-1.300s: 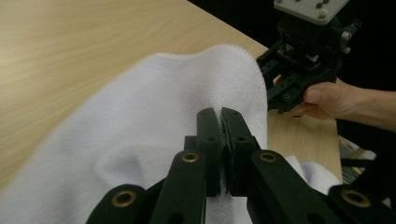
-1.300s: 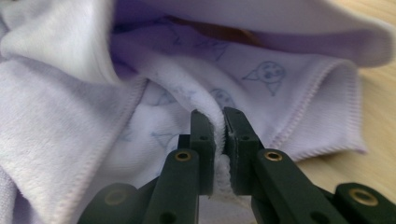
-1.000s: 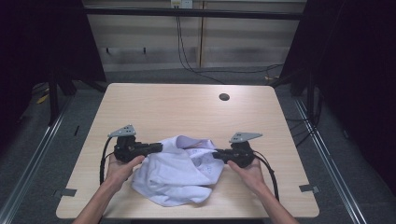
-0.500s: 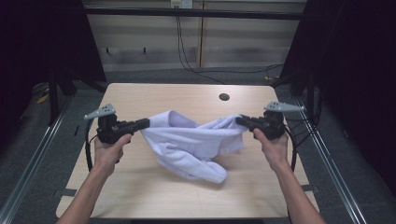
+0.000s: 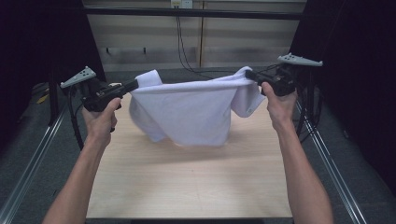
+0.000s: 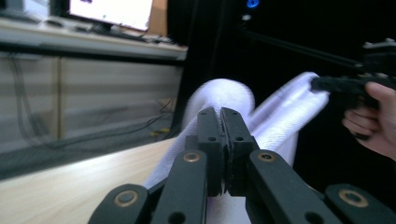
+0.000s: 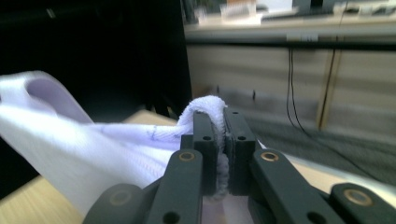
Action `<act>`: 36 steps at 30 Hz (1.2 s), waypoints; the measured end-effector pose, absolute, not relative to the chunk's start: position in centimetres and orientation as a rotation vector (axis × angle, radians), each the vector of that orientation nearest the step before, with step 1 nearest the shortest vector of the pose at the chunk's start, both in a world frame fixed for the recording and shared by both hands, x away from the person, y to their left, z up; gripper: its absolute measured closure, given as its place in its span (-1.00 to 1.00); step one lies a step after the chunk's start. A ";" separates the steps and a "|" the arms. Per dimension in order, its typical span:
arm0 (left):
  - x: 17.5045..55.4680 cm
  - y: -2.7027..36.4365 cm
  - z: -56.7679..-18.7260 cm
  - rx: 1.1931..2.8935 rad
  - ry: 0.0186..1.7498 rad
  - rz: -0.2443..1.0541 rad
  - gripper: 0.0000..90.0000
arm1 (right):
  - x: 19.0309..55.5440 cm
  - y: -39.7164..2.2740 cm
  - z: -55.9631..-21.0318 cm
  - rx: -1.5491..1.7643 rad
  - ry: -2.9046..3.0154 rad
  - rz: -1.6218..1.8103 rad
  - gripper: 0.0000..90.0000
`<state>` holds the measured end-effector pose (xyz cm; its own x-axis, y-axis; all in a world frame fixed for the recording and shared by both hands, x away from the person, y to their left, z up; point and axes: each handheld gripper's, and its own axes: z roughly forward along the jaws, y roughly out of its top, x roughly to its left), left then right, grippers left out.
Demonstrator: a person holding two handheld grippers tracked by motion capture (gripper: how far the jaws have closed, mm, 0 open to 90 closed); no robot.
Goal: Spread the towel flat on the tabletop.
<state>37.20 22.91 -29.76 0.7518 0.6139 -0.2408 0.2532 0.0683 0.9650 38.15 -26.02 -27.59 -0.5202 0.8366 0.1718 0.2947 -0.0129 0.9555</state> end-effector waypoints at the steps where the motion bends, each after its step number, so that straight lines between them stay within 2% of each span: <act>1: 36.6 22.6 -29.8 1.533 0.715 0.317 0.95 | 37.8 -26.3 -27.2 1.164 1.784 1.592 0.91; 5: 34.3 21.5 -32.1 1.612 0.672 0.253 0.95 | 35.7 -27.6 -30.8 1.200 1.853 1.531 0.92; 6: 33.7 21.1 -33.2 1.635 0.673 0.235 0.95 | 35.7 -27.6 -30.8 1.200 1.853 1.531 0.92; 10: 31.3 19.7 -38.3 1.707 0.676 0.106 0.95 | 33.4 -28.8 -36.6 1.277 1.935 1.507 0.92; 11: 30.2 18.9 -40.7 1.770 0.679 0.063 0.95 | 32.0 -29.1 -39.3 1.311 1.984 1.481 0.92; 12: 30.2 18.9 -40.7 1.770 0.679 0.063 0.95 | 32.0 -29.1 -39.3 1.311 1.984 1.481 0.92; 15: 29.1 17.8 -43.8 1.852 0.675 -0.044 0.95 | 29.8 -30.0 -43.7 1.359 2.079 1.388 0.92; 17: 28.7 17.0 -44.9 1.905 0.664 -0.088 0.94 | 29.1 -30.6 -44.8 1.383 2.082 1.383 0.92; 19: 28.3 16.6 -45.5 1.940 0.646 -0.109 0.91 | 28.9 -30.9 -45.4 1.395 2.105 1.368 0.92; 21: 28.2 17.1 -45.3 1.917 0.641 -0.139 0.64 | 28.5 -30.8 -46.5 1.389 2.164 1.282 0.88; 22: 28.1 17.5 -45.1 1.898 0.642 -0.133 0.49 | 27.8 -30.5 -47.2 1.382 2.206 1.237 0.67; 23: 28.2 18.1 -44.9 1.875 0.653 -0.132 0.49 | 27.8 -30.5 -47.2 1.382 2.206 1.237 0.67; 25: 28.6 19.4 -44.5 1.832 0.659 -0.116 0.41 | 27.2 -30.3 -47.0 1.375 2.207 1.206 0.44; 28: 29.8 20.7 -45.0 1.825 0.735 -0.080 0.47 | 26.6 -30.4 -46.1 1.355 2.180 1.232 0.33; 29: 30.2 20.6 -45.6 1.862 0.755 -0.045 0.59 | 26.3 -30.0 -45.6 1.341 2.170 1.247 0.30; 30: 30.5 20.5 -46.4 1.908 0.773 -0.022 0.59 | 26.3 -30.0 -45.6 1.341 2.170 1.247 0.30; 31: 30.8 20.3 -47.3 1.943 0.794 -0.035 0.68 | 26.0 -29.2 -45.5 1.315 2.184 1.271 0.29; 34: 31.1 19.3 -49.6 2.076 0.812 -0.057 0.75 | 25.8 -27.9 -45.5 1.281 2.224 1.278 0.28; 36: 31.3 18.3 -50.2 2.124 0.800 -0.048 0.88 | 25.9 -25.6 -45.6 1.227 2.280 1.313 0.29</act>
<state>31.32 18.27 -50.15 0.7950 0.5258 -0.3024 0.5582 -0.4392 0.7039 25.94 -25.62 -45.58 -0.6197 0.7612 0.1912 0.5474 0.2446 0.8003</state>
